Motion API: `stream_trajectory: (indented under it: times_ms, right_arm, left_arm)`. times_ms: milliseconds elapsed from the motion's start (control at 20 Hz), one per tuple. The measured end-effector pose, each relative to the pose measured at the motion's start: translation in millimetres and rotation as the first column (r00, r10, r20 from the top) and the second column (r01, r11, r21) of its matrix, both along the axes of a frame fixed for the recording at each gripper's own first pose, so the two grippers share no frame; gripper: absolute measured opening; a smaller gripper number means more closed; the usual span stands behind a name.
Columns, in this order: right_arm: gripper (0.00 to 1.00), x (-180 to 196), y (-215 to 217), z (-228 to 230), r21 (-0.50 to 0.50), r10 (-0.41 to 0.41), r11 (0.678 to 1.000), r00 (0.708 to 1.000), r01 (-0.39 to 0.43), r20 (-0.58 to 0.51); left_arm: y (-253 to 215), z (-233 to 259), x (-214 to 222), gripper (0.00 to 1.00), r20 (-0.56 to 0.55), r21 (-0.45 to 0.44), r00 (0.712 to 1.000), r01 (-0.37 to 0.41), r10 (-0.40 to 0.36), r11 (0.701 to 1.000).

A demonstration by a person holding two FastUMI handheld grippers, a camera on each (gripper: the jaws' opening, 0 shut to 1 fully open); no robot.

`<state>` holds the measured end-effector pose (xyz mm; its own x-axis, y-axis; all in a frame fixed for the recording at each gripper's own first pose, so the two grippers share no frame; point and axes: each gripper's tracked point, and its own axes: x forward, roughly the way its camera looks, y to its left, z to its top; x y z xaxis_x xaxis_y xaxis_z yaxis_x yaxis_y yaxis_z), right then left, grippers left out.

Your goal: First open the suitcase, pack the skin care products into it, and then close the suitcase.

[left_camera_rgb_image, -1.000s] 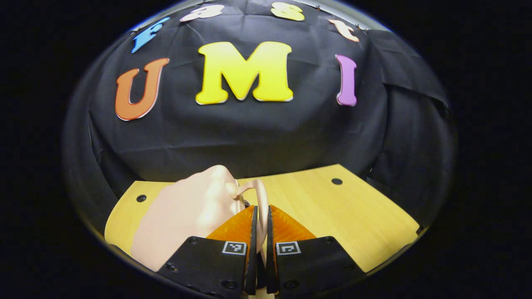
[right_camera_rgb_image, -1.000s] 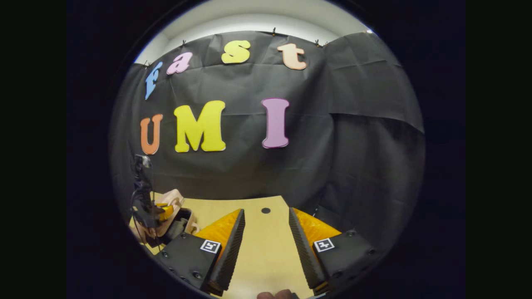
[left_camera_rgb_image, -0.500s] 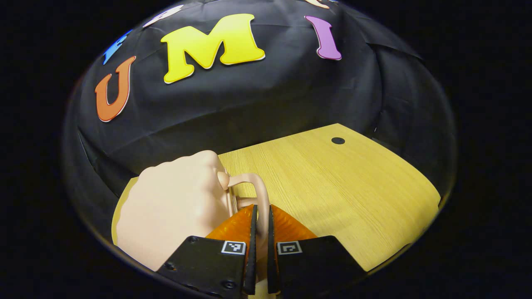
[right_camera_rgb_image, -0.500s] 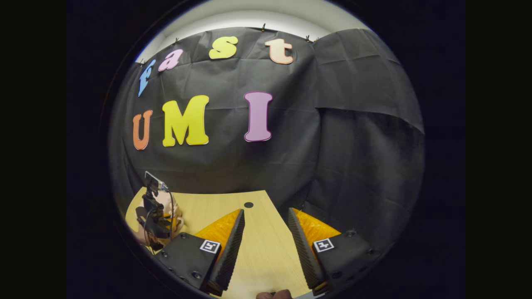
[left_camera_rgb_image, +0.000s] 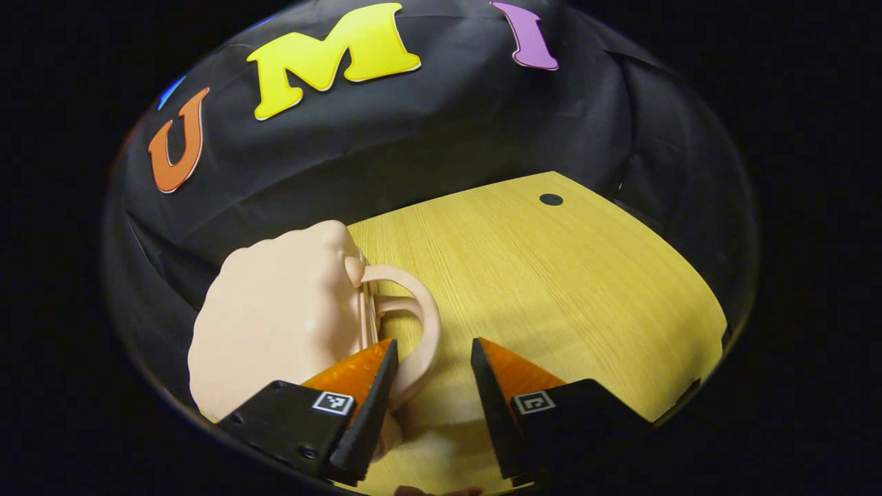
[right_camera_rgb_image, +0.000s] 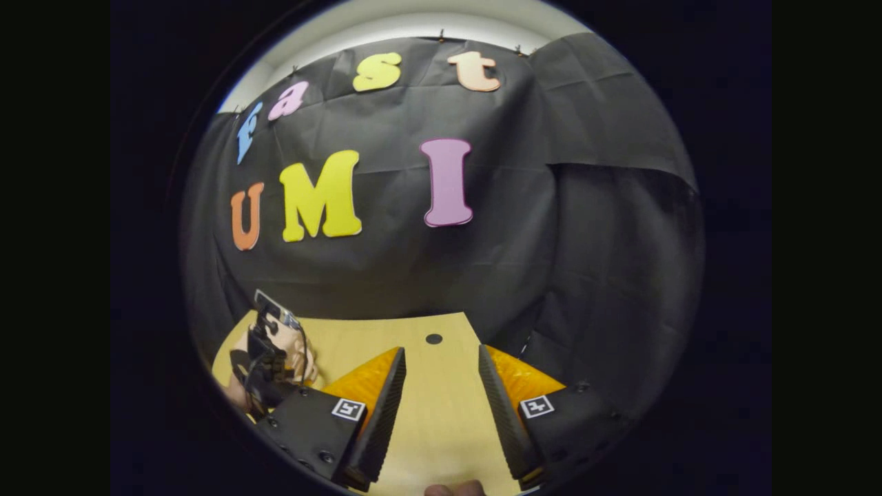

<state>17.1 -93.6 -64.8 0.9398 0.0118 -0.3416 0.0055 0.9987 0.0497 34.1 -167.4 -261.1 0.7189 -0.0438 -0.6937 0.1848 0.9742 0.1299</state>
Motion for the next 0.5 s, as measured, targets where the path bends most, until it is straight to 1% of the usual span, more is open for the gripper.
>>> stream_trajectory:
  times_ms: [50, 100, 150, 250, 350, 400, 500]
  right_arm:
    - [0.63, 6, 11, -3, 0.011, 0.04, 0.999, 0.999, -0.04, -0.003]
    - [0.63, 11, 22, -8, 0.026, 0.08, 0.996, 0.997, -0.08, -0.009]
    - [0.64, 18, 31, -13, 0.035, 0.119, 0.992, 0.993, -0.118, -0.014]
    - [0.64, 28, 48, -9, 0.033, 0.17, 0.985, 0.985, -0.17, 0.001]
    - [0.64, 33, 68, 13, 0.021, 0.197, 0.98, 0.979, -0.198, 0.057]
    - [0.64, 35, 79, 31, 0.006, 0.205, 0.978, 0.974, -0.207, 0.1]
    - [0.63, 37, 98, 69, -0.021, 0.2, 0.98, 0.961, -0.199, 0.194]
  left_arm:
    - [-2, 5, -12, 0.83, -0.015, -0.031, 0.999, -0.04, 0.04, 0.999]
    - [0, 12, -22, 0.9, -0.023, -0.052, 0.996, -0.084, 0.083, 0.995]
    - [1, 24, -31, 0.94, -0.014, -0.071, 0.993, -0.116, 0.116, 0.991]
    - [9, 60, -39, 0.94, 0.063, -0.093, 0.984, -0.162, 0.168, 0.982]
    - [21, 113, -39, 0.94, 0.188, -0.13, 0.96, -0.185, 0.207, 0.974]
    - [27, 144, -39, 0.94, 0.259, -0.154, 0.94, -0.187, 0.223, 0.97]
    - [39, 209, -36, 0.94, 0.41, -0.18, 0.881, -0.175, 0.236, 0.968]
